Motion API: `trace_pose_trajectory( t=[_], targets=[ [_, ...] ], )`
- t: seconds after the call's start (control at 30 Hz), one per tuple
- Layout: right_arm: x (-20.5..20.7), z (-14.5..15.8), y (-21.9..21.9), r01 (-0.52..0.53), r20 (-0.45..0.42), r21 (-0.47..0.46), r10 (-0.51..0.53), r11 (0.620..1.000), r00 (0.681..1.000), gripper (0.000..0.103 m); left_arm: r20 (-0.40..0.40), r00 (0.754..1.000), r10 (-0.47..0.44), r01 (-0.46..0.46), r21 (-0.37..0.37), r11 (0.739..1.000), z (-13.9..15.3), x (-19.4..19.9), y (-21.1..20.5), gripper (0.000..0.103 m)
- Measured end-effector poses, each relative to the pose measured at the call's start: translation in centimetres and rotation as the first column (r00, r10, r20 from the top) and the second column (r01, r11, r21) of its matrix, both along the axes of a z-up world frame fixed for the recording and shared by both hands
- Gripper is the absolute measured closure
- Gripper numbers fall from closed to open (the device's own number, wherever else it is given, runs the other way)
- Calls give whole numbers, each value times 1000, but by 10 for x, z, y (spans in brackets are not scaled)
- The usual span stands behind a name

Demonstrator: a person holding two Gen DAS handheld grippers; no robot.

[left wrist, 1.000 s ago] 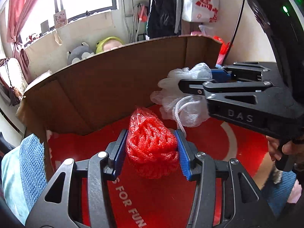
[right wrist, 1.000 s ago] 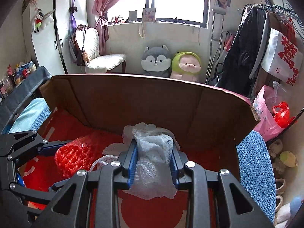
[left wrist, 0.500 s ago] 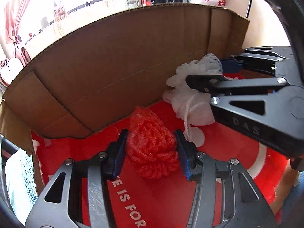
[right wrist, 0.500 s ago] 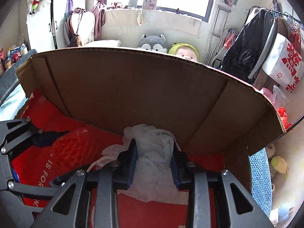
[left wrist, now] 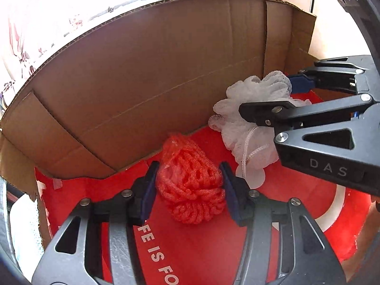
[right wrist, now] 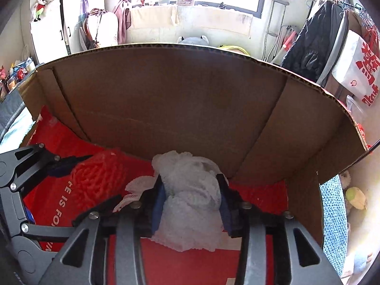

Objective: Organize soft objects
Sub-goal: 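Carry the red sponge and white puff into the cardboard box with both tools, then open both tools to release the sponge and puff, then withdraw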

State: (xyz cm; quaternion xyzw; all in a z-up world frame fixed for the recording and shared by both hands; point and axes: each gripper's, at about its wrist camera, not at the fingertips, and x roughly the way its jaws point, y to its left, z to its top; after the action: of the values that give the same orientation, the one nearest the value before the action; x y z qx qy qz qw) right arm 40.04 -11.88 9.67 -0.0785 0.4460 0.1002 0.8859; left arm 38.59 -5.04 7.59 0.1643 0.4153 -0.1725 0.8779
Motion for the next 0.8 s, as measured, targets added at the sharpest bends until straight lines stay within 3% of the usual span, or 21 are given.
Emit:
trace_pose_trajectory(
  t=[0.57, 0.73, 0.8],
  targets=[
    [-3, -4, 2, 4, -13, 24, -3, 1000, 1000, 52, -45, 999, 19, -19, 5, 1000, -14, -2, -16, 44],
    [-3, -4, 0, 4, -17, 30, -4, 1000, 1000, 48, -42, 998, 37, -38, -28, 999, -13, 6, -9, 31],
    [-2, -4, -1, 3, -21, 33, -3, 999, 1000, 40, -37, 998, 41, -42, -43, 998, -11, 6, -9, 29]
  ],
)
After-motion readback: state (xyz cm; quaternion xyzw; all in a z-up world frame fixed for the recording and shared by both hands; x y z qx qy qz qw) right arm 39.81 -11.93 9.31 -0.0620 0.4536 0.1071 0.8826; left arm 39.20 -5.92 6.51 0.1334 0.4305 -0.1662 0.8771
